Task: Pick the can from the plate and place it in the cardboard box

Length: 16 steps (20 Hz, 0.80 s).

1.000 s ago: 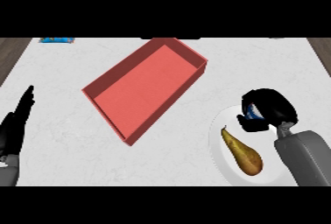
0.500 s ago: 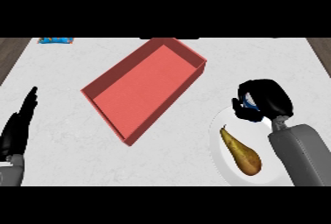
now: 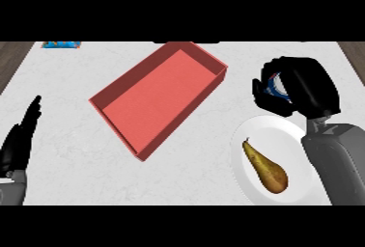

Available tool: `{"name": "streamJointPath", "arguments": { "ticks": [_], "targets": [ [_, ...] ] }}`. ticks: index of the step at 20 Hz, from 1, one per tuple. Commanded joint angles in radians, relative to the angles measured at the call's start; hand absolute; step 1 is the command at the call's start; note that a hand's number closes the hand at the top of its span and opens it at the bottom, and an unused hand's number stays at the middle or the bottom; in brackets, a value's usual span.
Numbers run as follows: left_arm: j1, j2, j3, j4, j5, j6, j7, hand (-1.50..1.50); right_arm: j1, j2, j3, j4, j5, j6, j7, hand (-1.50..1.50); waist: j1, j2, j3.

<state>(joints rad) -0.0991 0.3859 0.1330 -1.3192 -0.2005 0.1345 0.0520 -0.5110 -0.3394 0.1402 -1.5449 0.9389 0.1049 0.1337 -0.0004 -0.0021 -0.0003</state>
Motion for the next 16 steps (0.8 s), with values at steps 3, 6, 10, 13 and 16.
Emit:
{"name": "streamJointPath", "arguments": {
  "ticks": [3, 6, 10, 13, 16],
  "targets": [
    [-0.014, 0.033, 0.034, 0.007, 0.025, -0.060, -0.001, 0.00, -0.119, 0.085, 0.010, -0.010, -0.033, 0.055, 0.006, 1.50, 0.008, 0.002, 0.000],
    [0.020, 0.015, 0.030, -0.029, 0.007, -0.030, 0.002, 0.00, -0.190, 0.157, -0.004, -0.014, -0.092, 0.119, 0.072, 1.50, 0.009, 0.000, 0.000],
    [-0.031, 0.000, 0.020, 0.017, -0.011, -0.020, 0.004, 0.00, -0.339, 0.289, -0.026, 0.176, -0.100, 0.042, 0.109, 1.50, 0.017, 0.005, 0.000],
    [-0.030, -0.017, -0.002, -0.034, -0.024, -0.023, 0.042, 0.00, -0.411, 0.332, -0.057, 0.314, -0.070, -0.050, 0.102, 1.50, 0.021, 0.006, 0.000],
    [0.025, -0.005, 0.011, -0.036, -0.007, -0.049, -0.028, 0.00, -0.524, 0.337, -0.049, 0.432, -0.154, -0.101, 0.185, 1.50, 0.038, 0.008, 0.000]
  ]
}}
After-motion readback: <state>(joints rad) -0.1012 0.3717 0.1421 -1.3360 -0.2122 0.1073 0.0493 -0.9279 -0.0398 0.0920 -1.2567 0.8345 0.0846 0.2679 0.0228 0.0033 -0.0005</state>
